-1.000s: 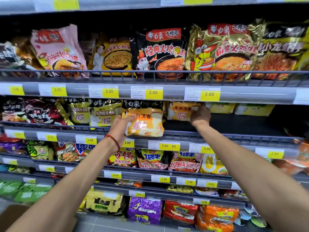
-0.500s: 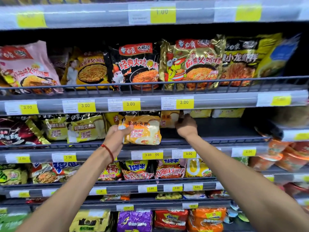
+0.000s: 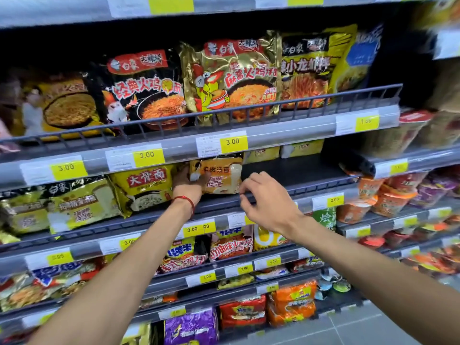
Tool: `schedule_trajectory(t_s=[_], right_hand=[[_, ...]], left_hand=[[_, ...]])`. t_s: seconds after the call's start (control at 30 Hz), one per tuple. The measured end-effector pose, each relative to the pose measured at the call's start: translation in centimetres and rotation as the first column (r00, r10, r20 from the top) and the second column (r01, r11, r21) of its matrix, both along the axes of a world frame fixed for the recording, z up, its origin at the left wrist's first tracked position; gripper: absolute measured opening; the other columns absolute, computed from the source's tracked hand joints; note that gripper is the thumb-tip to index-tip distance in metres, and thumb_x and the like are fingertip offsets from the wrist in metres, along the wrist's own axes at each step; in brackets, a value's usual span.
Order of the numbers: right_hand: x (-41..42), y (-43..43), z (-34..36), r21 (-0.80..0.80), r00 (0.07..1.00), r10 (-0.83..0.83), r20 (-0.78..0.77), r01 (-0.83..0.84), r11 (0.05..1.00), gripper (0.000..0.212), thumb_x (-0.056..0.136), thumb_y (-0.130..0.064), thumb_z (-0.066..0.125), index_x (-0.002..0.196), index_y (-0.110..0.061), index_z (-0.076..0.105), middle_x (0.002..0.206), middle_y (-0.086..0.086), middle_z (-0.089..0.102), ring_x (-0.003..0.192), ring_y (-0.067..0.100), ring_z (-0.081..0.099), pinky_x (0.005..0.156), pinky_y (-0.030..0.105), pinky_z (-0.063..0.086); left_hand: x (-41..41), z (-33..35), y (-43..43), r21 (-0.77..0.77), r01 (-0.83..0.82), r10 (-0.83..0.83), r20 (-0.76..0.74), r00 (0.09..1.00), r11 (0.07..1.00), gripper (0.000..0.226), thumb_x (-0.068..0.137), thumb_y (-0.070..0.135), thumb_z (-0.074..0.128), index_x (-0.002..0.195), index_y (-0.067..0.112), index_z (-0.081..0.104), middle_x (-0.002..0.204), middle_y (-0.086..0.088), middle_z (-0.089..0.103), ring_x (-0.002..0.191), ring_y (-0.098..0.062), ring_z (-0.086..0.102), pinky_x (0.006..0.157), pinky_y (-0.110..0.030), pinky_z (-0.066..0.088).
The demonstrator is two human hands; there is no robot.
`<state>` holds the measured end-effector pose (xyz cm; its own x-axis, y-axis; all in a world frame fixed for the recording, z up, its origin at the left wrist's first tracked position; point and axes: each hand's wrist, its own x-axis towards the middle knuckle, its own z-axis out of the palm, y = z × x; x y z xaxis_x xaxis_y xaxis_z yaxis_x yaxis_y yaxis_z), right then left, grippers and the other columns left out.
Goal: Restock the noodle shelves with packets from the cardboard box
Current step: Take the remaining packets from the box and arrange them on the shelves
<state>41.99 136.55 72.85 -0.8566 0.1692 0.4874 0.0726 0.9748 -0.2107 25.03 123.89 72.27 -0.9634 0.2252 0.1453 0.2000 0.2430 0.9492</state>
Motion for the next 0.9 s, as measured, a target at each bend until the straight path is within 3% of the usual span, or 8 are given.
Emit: schedule_trajectory(t_s=[0.13,0.33,0.53,0.7,0.77,0.9], right_hand=[[0.3,-0.4,-0.7,-0.025,1.0,0.001,-0.003,-0.001,1.0,0.017,0.09,-0.027,0.054,0.095,-0.016,0.066,0.093,-0.003,0.062,0.092,0.017,0.052,0.08,0.033,0.049],[0.0,-1.4,-0.7,-0.023,0.999,-0.005,0.033,0.005,1.0,0.02,0.091,-0.028,0.054,0.098,-0.015,0.067,0.095,-0.001,0.064,0.092,0.018,0.052,0.079,0.033,0.05],[0.1,-2.2,-0.3,0.01,0.996,-0.02,0.084,0.019,1.0,0.022,0.092,-0.028,0.053,0.099,-0.014,0.068,0.097,0.0,0.065,0.091,0.02,0.053,0.08,0.037,0.05],[0.7,-2.9,0.3,0.002,0.993,-0.013,0.114,0.013,1.0,0.021,0.094,-0.029,0.05,0.101,-0.016,0.065,0.099,-0.001,0.063,0.092,0.019,0.052,0.081,0.036,0.049],[0.7,-3.4,0.4,0.002,0.991,-0.005,0.131,0.005,1.0,0.023,0.093,-0.03,0.05,0.103,-0.015,0.064,0.1,0.001,0.064,0.094,0.02,0.053,0.082,0.037,0.05],[0.8,-5.0,0.3,0.01,0.988,0.02,0.156,-0.022,1.0,0.024,0.091,-0.03,0.053,0.104,-0.013,0.064,0.098,0.003,0.065,0.093,0.022,0.055,0.08,0.039,0.051]], left_hand=[[-0.8,-0.1,-0.1,-0.243,-0.101,0.067,-0.147,0.987,0.965,0.057,0.082,0.031,0.079,0.123,-0.005,0.061,0.127,-0.018,0.061,0.117,-0.031,0.057,0.092,-0.031,0.041],[-1.6,0.6,-0.6,-0.503,-0.186,0.042,-0.284,0.958,0.844,0.051,0.08,0.051,0.075,0.103,0.006,0.066,0.107,-0.017,0.07,0.101,-0.036,0.065,0.074,-0.032,0.043],[-0.9,0.5,-1.2,-0.522,-0.172,-0.009,-0.327,0.945,0.836,0.046,0.085,0.041,0.073,0.111,0.004,0.061,0.112,-0.019,0.066,0.104,-0.038,0.063,0.085,-0.038,0.047],[1.0,0.6,-3.4,-0.452,-0.092,-0.085,-0.357,0.93,0.887,0.028,0.089,0.027,0.067,0.106,0.009,0.054,0.081,-0.007,0.061,0.071,-0.027,0.057,0.065,-0.032,0.044],[2.0,0.5,-4.6,-0.469,-0.108,-0.097,-0.39,0.916,0.876,0.025,0.092,0.027,0.06,0.106,0.007,0.056,0.077,-0.006,0.059,0.067,-0.026,0.054,0.061,-0.03,0.041],[5.1,0.6,-8.2,-0.605,-0.114,-0.234,-0.465,0.854,0.788,0.029,0.1,0.031,0.047,0.116,0.008,0.056,0.105,-0.009,0.058,0.096,-0.027,0.054,0.079,-0.038,0.047]])
